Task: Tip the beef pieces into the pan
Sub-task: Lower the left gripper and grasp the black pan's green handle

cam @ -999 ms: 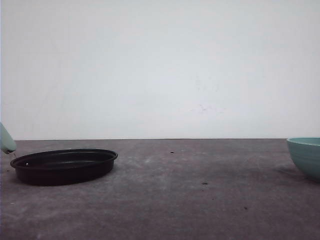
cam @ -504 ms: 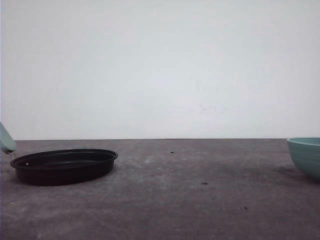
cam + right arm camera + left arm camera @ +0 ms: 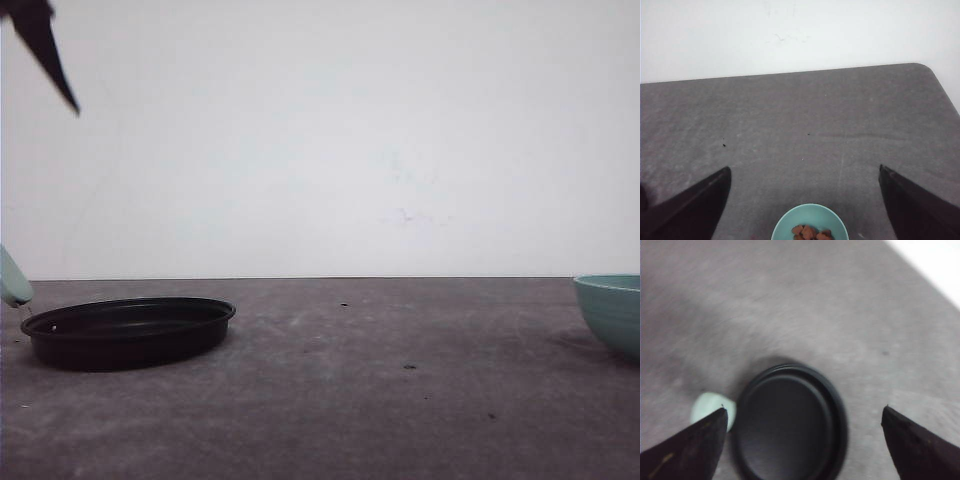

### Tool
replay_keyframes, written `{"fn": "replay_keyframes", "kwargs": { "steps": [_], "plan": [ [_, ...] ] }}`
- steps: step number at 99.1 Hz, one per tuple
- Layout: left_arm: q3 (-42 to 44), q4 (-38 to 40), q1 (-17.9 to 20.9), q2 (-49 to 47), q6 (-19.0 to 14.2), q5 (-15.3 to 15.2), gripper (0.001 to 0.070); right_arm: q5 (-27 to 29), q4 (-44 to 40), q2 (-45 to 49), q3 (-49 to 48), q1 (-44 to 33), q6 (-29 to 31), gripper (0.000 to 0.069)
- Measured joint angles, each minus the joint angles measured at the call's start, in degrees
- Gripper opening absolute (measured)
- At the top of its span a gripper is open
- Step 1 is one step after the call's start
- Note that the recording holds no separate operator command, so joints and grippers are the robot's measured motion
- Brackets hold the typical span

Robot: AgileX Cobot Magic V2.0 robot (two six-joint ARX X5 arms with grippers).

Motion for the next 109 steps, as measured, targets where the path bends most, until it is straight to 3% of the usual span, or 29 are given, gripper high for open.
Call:
{"fn": "replay_keyframes", "kwargs": {
  "steps": [20,71,97,109],
  "plan": [
    [0.00,-2.78,2.62,6.34,0.76,-2.69,0.0600,0.00,-0.20,-0.07,0.00,0.00,0.00,0.0587],
    [0.00,0.35,2.78,21.64,2.03,-6.16,0.0588,-0.02,-2.47,-0.07,0.00,0.00,0.00,0.0587],
    [0.00,4.96,1.36,24.13,2.03,-6.16,0.0389,-0.02,-4.57,-0.07,0.00,0.00,0.00,0.0587],
    [0.33,6.93,0.46,24.13,2.01,-5.18,0.0266,-0.02,-4.68,-0.07,0.00,0.00,0.00,0.0587]
  ]
}}
